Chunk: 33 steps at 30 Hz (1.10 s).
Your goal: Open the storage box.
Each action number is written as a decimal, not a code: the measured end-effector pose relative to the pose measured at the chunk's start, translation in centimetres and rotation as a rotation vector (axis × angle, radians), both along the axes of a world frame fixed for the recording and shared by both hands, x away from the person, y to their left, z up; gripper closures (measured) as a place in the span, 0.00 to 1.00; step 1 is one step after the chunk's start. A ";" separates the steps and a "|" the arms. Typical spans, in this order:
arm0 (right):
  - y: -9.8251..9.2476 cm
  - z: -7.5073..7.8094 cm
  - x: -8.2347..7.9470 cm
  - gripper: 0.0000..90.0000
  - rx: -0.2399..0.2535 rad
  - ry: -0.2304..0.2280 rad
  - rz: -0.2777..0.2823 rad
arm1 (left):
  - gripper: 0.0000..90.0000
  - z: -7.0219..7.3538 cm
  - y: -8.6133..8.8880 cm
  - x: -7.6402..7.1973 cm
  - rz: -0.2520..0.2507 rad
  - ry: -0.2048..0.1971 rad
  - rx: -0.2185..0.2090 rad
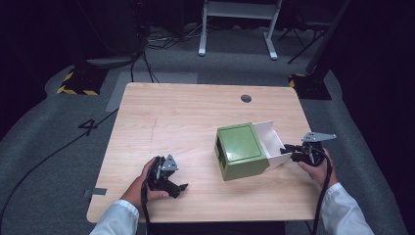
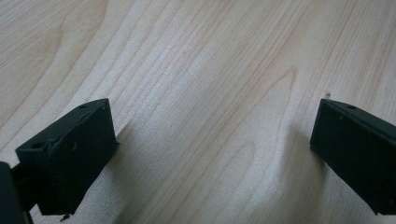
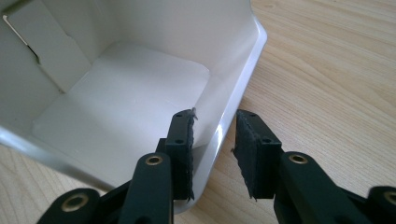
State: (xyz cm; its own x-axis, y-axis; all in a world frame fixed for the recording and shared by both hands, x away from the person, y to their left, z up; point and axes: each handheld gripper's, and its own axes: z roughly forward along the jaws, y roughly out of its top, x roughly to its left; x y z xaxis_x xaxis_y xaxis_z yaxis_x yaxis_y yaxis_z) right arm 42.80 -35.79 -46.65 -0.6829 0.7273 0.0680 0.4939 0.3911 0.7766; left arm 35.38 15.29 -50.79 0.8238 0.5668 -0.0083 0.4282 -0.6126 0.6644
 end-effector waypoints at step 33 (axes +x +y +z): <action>-1.3 -0.2 0.2 0.74 0.001 0.004 -0.004 | 0.00 0.0 0.0 0.0 0.000 0.000 0.001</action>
State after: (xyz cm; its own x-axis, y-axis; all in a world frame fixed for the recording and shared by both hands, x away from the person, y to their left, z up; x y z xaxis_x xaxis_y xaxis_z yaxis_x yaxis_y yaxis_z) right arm 43.00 -37.12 -46.84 -0.6801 0.7297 0.0715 0.4981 0.3883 0.7753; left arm 35.38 15.29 -50.79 0.8236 0.5670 -0.0078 0.4283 -0.6130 0.6639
